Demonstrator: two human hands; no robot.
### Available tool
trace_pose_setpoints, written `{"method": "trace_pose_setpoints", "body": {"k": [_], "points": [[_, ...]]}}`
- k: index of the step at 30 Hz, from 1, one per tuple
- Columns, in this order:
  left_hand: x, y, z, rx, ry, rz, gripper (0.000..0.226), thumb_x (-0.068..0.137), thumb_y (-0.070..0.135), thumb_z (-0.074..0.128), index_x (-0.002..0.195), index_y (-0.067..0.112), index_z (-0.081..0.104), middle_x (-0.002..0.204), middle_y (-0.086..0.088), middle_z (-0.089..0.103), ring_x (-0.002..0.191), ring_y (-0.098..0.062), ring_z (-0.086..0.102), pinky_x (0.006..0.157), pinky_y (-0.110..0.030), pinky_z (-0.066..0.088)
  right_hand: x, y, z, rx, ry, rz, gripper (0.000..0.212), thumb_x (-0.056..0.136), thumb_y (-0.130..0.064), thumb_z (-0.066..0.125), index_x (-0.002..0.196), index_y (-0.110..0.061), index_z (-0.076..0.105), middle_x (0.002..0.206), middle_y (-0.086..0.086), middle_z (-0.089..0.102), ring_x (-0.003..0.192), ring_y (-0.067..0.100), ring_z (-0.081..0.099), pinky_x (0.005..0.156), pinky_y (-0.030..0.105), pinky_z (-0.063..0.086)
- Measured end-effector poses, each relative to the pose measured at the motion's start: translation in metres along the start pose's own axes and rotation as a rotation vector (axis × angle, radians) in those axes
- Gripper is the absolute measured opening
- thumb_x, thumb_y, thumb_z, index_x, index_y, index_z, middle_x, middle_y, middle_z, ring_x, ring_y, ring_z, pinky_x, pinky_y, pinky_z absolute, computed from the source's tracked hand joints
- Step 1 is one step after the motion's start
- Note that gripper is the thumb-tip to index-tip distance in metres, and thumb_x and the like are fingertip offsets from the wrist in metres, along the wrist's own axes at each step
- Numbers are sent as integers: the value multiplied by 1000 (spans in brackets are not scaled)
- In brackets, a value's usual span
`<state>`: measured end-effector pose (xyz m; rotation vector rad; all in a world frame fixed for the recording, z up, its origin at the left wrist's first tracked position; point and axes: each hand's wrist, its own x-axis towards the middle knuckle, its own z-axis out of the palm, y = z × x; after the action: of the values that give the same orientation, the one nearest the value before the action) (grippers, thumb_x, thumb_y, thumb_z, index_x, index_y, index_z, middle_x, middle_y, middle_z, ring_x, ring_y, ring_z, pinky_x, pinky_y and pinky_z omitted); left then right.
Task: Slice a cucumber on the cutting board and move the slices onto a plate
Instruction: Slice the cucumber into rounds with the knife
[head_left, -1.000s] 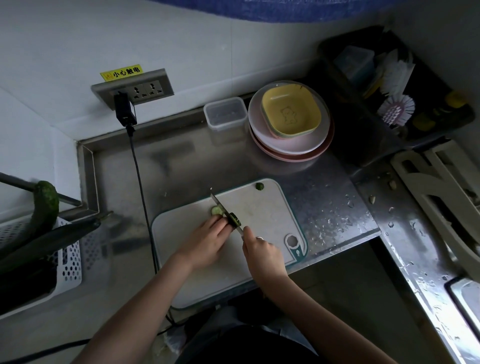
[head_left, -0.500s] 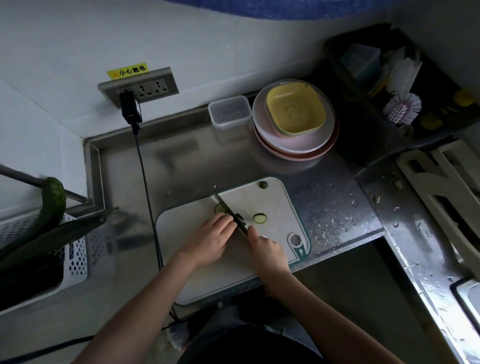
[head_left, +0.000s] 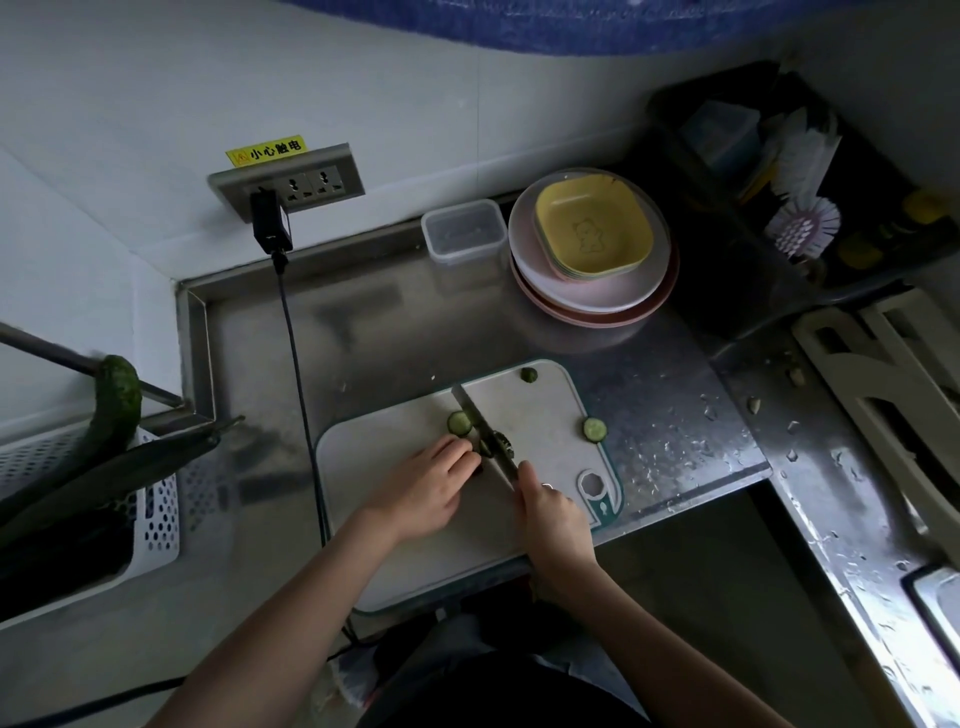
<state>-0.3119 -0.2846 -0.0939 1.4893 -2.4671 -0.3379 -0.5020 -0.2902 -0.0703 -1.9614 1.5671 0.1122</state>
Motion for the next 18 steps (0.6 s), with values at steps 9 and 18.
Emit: {"method": "trace_pose_setpoints", "body": {"k": [9,18], "points": [[35,-4,-8,-176,100,-497,31,84,23,62,109,6,62,107,-10,57,100,-27,55,81,-37,49,0,9,-18,414,79,79,13,98,-22,40,86,-18,41,61,0,47,52,17,46,50,34,36],[60,-15,-4,-289,-94,-726,34,77,10,72,107,7,56,110,-11,54,96,-29,57,80,-35,45,-4,26,-20,359,161,135,13,99,-24,38,88,-19,40,77,9,54,61,20,50,48,29,35]]}}
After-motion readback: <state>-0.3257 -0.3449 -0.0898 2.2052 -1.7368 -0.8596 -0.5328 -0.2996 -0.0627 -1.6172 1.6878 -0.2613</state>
